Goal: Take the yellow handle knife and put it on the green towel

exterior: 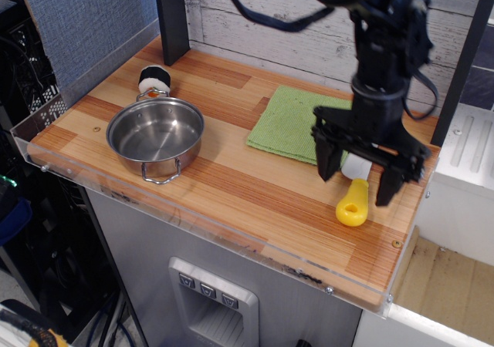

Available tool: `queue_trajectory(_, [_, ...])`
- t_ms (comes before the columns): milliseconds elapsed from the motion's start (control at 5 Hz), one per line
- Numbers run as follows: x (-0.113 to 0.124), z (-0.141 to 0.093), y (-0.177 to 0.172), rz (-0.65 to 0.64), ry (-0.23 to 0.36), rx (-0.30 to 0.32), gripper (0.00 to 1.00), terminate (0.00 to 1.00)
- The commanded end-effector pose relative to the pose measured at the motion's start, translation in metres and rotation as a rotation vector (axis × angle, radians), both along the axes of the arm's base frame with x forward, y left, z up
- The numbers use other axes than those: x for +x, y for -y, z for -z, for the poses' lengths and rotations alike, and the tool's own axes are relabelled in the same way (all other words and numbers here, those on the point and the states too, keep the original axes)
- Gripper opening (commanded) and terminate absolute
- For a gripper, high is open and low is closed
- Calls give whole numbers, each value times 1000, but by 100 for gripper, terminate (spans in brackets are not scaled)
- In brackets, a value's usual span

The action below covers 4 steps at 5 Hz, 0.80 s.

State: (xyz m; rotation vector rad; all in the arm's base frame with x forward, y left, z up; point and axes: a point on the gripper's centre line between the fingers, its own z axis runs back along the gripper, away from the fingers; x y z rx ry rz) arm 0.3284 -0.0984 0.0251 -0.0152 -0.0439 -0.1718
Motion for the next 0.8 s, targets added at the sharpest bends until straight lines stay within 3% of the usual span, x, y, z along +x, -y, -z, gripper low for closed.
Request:
queue_trajectory(0, [-1, 12, 5, 6, -1, 45, 100, 0])
queue_trajectory(200, [-2, 17, -1, -5, -12, 63, 0, 0])
queue_trajectory(600, [1, -3, -7, 6, 4, 38, 0, 0])
